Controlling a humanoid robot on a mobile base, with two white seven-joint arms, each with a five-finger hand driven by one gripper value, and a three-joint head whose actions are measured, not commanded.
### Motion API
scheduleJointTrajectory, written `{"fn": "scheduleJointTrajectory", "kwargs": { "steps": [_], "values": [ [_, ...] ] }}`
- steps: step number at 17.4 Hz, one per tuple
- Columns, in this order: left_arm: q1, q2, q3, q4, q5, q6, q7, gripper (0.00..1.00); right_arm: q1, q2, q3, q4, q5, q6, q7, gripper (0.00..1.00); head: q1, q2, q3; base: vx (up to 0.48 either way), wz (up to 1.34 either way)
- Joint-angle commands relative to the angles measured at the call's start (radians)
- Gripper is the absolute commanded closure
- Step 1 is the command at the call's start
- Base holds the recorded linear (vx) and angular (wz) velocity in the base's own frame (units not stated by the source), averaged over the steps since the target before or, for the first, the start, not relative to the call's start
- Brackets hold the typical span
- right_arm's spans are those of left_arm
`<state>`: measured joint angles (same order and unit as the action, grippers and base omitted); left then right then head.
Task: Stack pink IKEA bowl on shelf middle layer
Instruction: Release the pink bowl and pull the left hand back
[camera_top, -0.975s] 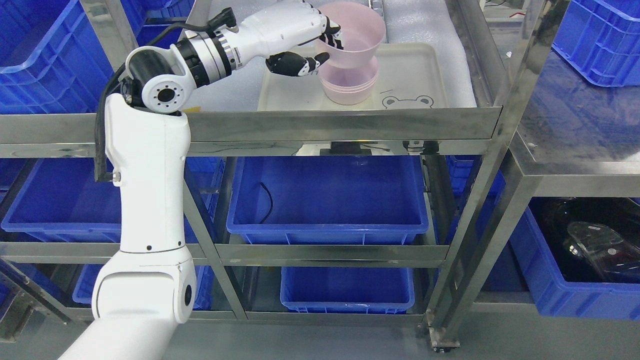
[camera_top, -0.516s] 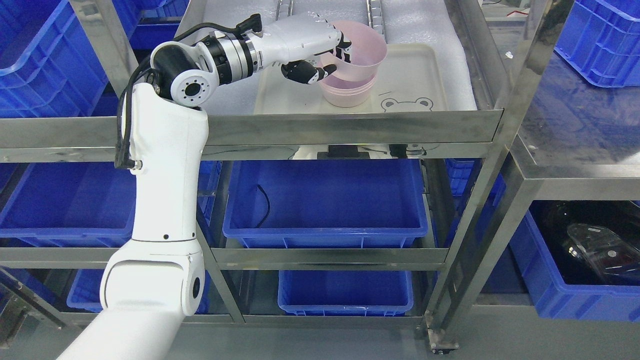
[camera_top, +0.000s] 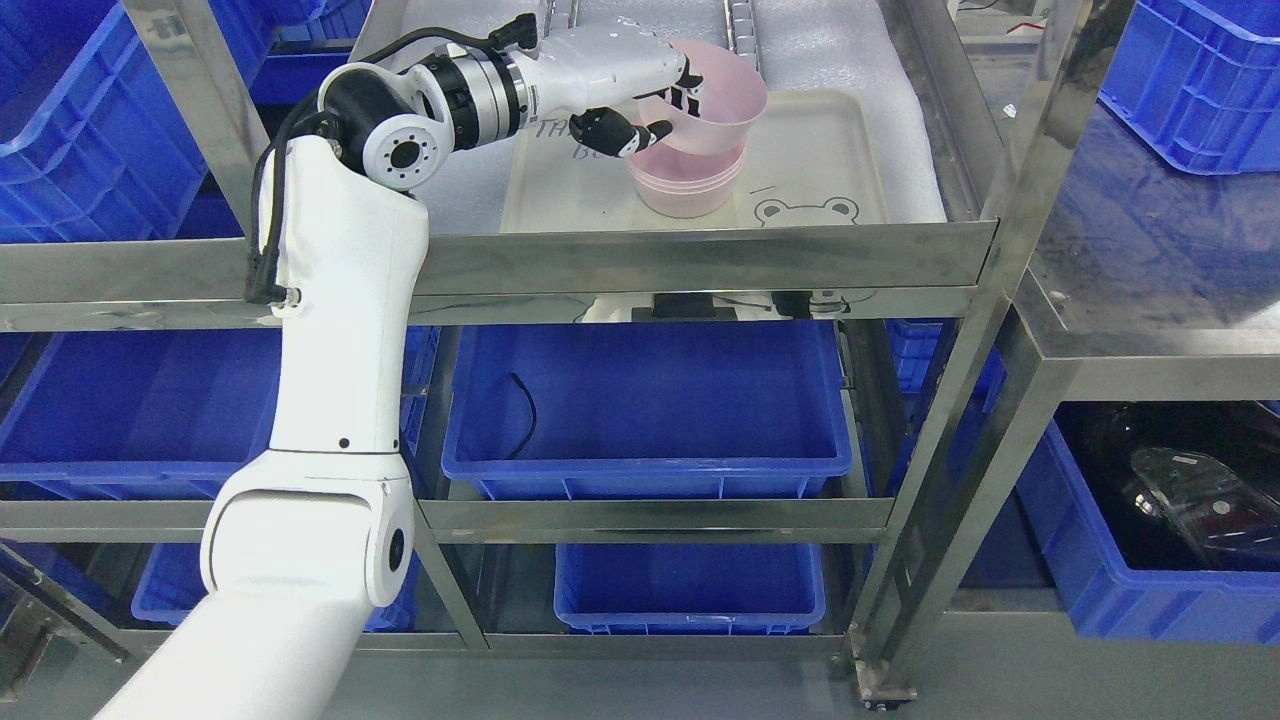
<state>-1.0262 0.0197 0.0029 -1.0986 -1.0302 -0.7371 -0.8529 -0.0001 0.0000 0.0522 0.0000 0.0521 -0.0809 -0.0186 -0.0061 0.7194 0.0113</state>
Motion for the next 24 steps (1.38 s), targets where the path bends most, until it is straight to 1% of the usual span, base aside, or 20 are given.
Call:
{"fn": "scheduleJointTrajectory", "kwargs": {
  "steps": [1,4,9,10,11,13,15,16,17,19,20,21,23,24],
  "values": [
    [0.014,0.014,-0.012,0.059,-0.022,0.005,0.0,0.94,0.005,-0.017,0.0,-0.017,0.0,0.0,0.0,0.0,0.0,0.0,0.0,-0.005,0.02],
    [0.015,-0.001,-0.012,0.065,-0.022,0.005,0.005,0.94,0.003,-0.017,0.0,-0.017,0.0,0.0,0.0,0.0,0.0,0.0,0.0,-0.002,0.01],
    [0.015,0.005,-0.011,0.069,-0.022,0.005,0.006,0.9,0.003,-0.017,0.0,-0.017,0.0,0.0,0.0,0.0,0.0,0.0,0.0,0.002,-0.01],
    [0.017,0.006,-0.011,0.069,-0.022,0.007,0.006,0.83,0.005,-0.017,0.0,-0.017,0.0,0.0,0.0,0.0,0.0,0.0,0.0,0.0,0.0],
    [0.017,0.005,-0.008,0.068,-0.022,0.007,0.006,0.72,0.005,-0.017,0.0,-0.017,0.0,0.0,0.0,0.0,0.0,0.0,0.0,0.0,0.0],
    [0.014,0.005,0.002,0.065,-0.022,0.008,0.006,0.39,0.003,-0.017,0.0,-0.017,0.0,0.0,0.0,0.0,0.0,0.0,0.0,0.0,0.0],
    [0.009,0.012,0.026,0.045,-0.008,0.01,0.003,0.15,0.005,-0.017,0.0,-0.017,0.0,0.0,0.0,0.0,0.0,0.0,0.0,0.0,0.0],
    [0.005,0.013,0.051,0.025,-0.002,0.01,-0.004,0.12,0.003,-0.017,0.0,-0.017,0.0,0.0,0.0,0.0,0.0,0.0,0.0,0.0,0.0],
    [-0.017,-0.001,0.086,0.001,0.042,0.01,-0.012,0.09,0.003,-0.017,0.0,-0.017,0.0,0.0,0.0,0.0,0.0,0.0,0.0,0.0,0.0],
    [-0.066,-0.002,0.094,-0.024,0.236,0.016,-0.031,0.1,0.005,-0.017,0.0,-0.017,0.0,0.0,0.0,0.0,0.0,0.0,0.0,0.0,0.0],
    [-0.064,-0.002,0.088,-0.036,0.327,0.025,-0.032,0.1,0.005,-0.017,0.0,-0.017,0.0,0.0,0.0,0.0,0.0,0.0,0.0,0.0,0.0],
    [-0.045,-0.002,0.072,-0.071,0.391,0.03,-0.032,0.1,0.005,-0.017,0.0,-0.017,0.0,0.0,0.0,0.0,0.0,0.0,0.0,0.0,0.0],
    [0.067,-0.002,-0.042,-0.124,0.452,0.033,-0.018,0.1,0.005,-0.017,0.0,-0.017,0.0,0.0,0.0,0.0,0.0,0.0,0.0,0.0,0.0],
    [0.125,-0.002,-0.102,-0.177,0.472,0.033,-0.005,0.1,0.005,-0.017,0.0,-0.017,0.0,0.0,0.0,0.0,0.0,0.0,0.0,0.0,0.0]
  ]
}}
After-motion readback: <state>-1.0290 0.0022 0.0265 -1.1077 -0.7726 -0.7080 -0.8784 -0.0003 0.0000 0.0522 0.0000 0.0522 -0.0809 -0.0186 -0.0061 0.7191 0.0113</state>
